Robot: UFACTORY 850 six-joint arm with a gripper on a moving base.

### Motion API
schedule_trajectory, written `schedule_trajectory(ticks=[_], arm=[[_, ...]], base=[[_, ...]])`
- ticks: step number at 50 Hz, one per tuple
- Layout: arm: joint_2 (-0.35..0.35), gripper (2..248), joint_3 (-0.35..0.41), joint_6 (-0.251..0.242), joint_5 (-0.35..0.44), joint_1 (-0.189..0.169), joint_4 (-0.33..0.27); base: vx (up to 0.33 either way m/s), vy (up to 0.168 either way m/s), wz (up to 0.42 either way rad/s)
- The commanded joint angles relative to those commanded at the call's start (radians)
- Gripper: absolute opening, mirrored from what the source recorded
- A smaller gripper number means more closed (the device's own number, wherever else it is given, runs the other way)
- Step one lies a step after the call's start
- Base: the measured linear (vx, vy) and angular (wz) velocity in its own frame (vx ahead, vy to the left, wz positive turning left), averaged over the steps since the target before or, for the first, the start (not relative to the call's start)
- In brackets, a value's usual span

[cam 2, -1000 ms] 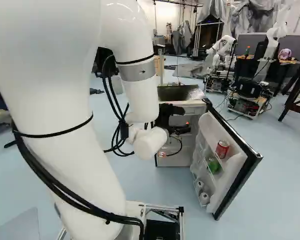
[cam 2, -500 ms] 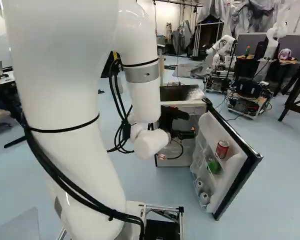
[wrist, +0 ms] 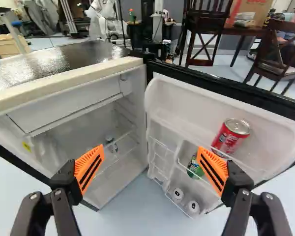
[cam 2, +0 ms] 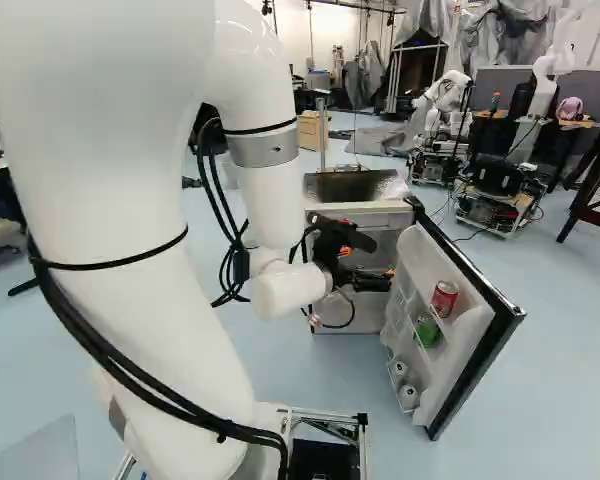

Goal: Grab a drink from the fridge

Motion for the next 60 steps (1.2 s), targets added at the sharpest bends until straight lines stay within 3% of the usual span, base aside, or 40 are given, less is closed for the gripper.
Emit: schedule_trajectory(ticks=[25,51,60], arm=[[-0.035,247,-0.041,0.0,0.0,0.04,0.263],[-0.14,247,-0.176,0.0,-0.065,0.013,0.535],[-0.176,247,-0.225,0.0,-0.115,0.007,0.594]], base=[[0.0,0.0,0.0],[0.0,0.0,0.0],[0.0,0.0,0.0]])
